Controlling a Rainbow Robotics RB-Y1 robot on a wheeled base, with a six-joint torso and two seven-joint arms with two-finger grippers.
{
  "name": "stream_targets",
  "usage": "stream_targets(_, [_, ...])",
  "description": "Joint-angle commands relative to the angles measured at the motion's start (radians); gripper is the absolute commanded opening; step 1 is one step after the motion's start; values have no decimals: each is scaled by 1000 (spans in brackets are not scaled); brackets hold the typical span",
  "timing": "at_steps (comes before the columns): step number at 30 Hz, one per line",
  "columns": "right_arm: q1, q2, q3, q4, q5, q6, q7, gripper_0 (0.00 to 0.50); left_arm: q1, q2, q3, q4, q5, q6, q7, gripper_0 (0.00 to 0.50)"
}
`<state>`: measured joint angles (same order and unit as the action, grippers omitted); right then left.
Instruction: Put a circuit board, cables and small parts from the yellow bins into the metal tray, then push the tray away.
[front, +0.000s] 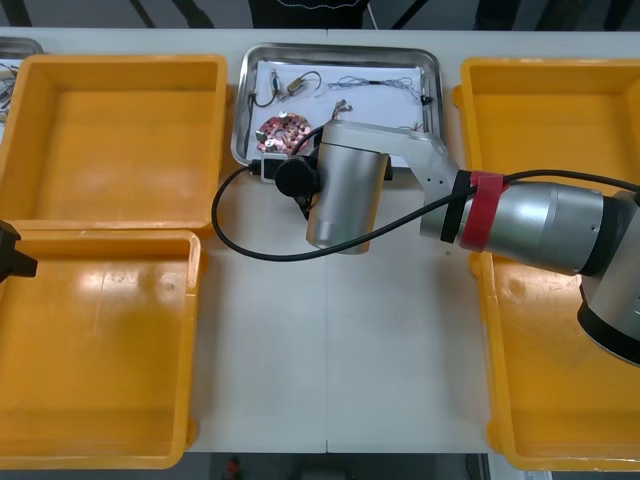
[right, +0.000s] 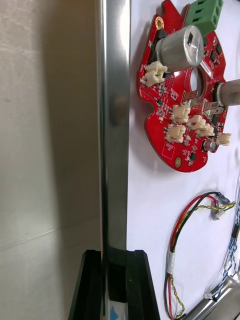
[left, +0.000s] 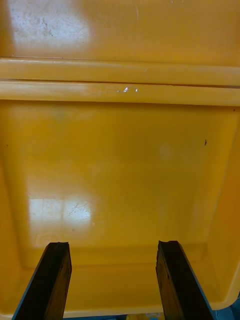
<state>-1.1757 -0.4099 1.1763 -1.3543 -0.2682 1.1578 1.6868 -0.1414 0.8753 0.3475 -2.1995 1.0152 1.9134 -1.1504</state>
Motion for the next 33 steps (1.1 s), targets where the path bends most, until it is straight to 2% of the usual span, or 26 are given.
stream_targets(1, [-61,20,-37,20,29,-47,33,0,16,47,24,-29,8,6,-95,500])
stream_targets(8, [-59,34,-47,53,58,-79,37,0,16,47,24,-29,8,6,-95,500])
stream_targets(9, [-59,34,-47,55,60,-79,37,17,16,47,24,-29,8,6,-95,500])
stream_targets(10, [-59,34,-47,57,61,-81,37,100,16,47,24,-29,8,6,-95,500])
stream_targets(11, [-59,34,-47,57,63,-81,37,266,16,47,24,-29,8,6,-95,500])
stream_targets(12, [-59,34,-47,57,63,-81,37,341,16,47,24,-29,8,6,-95,500])
stream_targets(13, [-59,34,-47,57,63,-79,37,458,16,47,24,-29,8,6,-95,500])
stream_targets(14, [-59,34,-47,57,63,-78,34,500,16,47,24,-29,8,6,-95,500])
stream_targets(18, [-59,39,-53,49,63,-61,37,500,16,47,24,-29,8,6,-95,500])
stream_targets(24, [-41,48,-87,-19,61,37,37,500,16,47,24,-29,8,6,-95,500])
stream_targets(33, [82,48,-178,-229,69,177,65,500,16,47,24,-29,8,6,-95,500])
